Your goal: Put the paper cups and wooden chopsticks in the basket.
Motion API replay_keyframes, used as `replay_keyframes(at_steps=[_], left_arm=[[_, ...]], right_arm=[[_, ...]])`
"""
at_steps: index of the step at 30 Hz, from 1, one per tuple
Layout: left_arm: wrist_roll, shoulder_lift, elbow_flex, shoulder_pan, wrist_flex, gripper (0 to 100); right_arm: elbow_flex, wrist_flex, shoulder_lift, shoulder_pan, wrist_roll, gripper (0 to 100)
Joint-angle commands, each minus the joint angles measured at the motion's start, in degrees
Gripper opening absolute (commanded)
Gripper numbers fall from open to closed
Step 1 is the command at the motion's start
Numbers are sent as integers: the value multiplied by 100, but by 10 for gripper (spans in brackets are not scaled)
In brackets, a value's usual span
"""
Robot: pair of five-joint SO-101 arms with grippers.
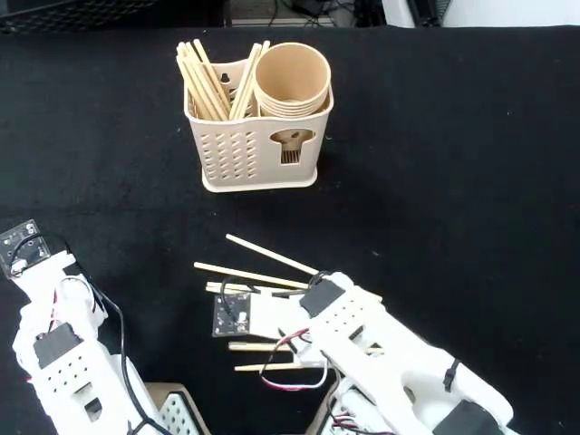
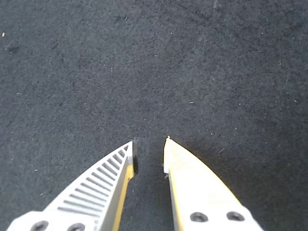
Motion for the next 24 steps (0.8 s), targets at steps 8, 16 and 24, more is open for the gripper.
replay_keyframes(at_steps=[8, 16, 24], left_arm=[[9, -62, -101, 13, -79, 120], [9, -62, -101, 13, -97, 120], [9, -62, -101, 13, -105, 120]], right_arm=[[-963, -264, -22, -105, -229, 14], [-576, -264, -48, -79, -598, 235], [-778, 730, -259, -484, -571, 234]])
